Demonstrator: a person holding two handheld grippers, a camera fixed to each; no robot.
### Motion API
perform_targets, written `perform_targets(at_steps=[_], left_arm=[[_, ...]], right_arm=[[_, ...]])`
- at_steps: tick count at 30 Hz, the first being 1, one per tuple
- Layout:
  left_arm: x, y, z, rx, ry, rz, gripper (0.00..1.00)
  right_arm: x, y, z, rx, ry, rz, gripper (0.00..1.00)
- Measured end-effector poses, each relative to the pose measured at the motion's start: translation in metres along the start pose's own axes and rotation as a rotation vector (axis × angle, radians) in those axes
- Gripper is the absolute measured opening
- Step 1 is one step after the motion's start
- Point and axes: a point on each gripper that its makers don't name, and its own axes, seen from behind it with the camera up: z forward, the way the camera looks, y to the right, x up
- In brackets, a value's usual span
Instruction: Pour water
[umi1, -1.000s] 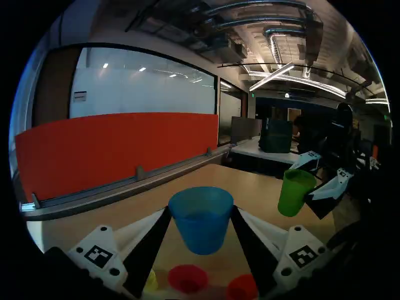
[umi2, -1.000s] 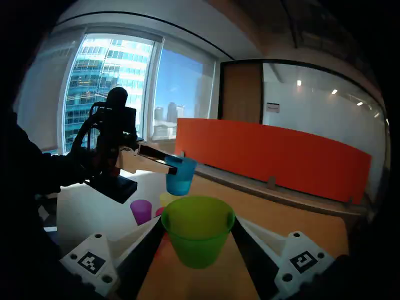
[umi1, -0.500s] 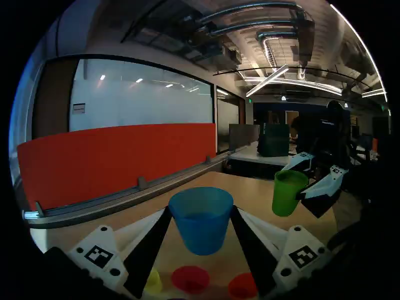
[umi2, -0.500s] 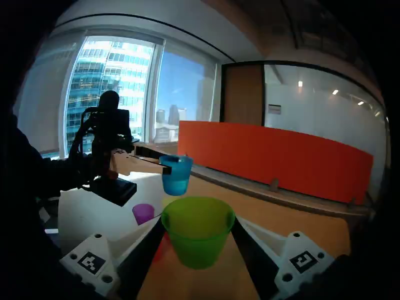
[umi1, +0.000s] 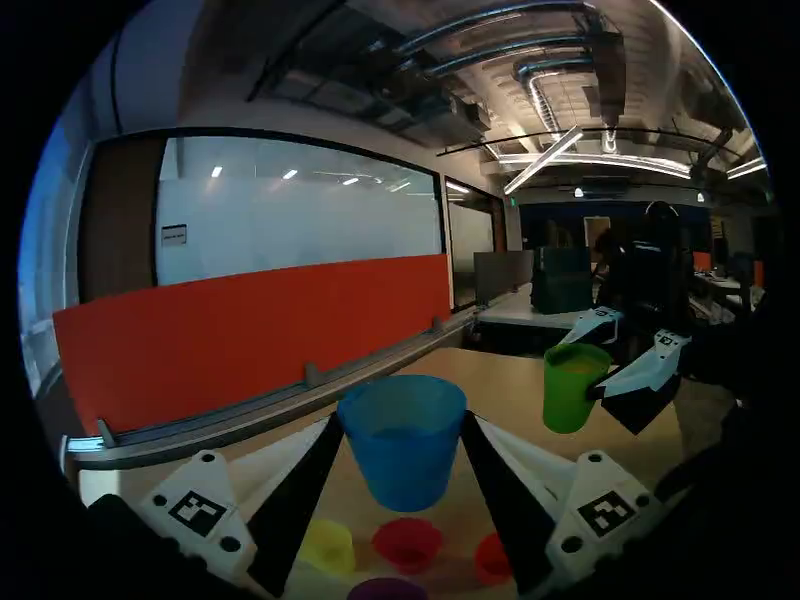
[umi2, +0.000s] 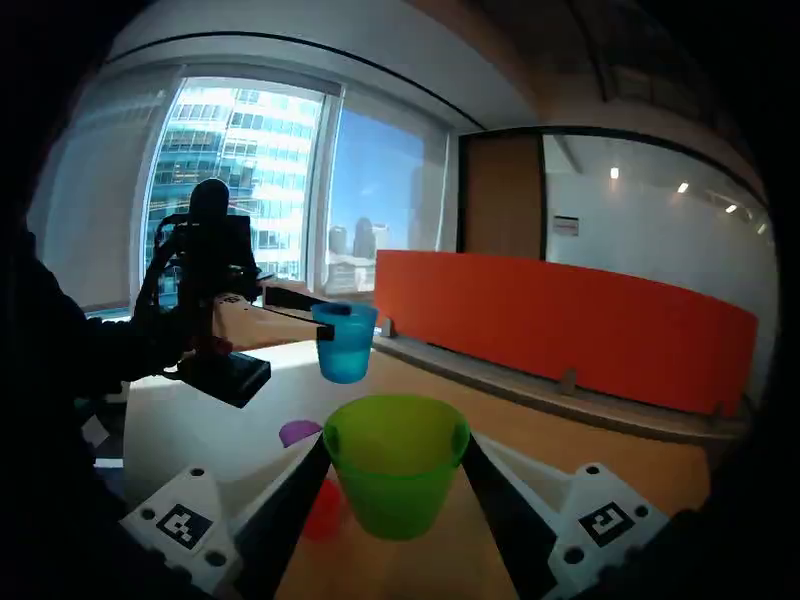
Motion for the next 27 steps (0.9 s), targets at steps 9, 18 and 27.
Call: perform_targets(at_steps=[9,18,27], left_arm=[[0.009,-0.01,-0.024,0.052,0.016,0.081,0.86],[0.025,-0.02,-0.043,0.109,0.036,0.179,0.86],[0.037,-0.026,-0.053,0.146,0.044,0.299,0.86]], right_arm=[[0.003,-0.022,0.028,0.073,0.004,-0.007,0.91],[0.004,-0.045,0.057,0.151,0.005,-0.005,0.91],[0.0,-0.062,0.081,0.205,0.01,0.007,0.91]])
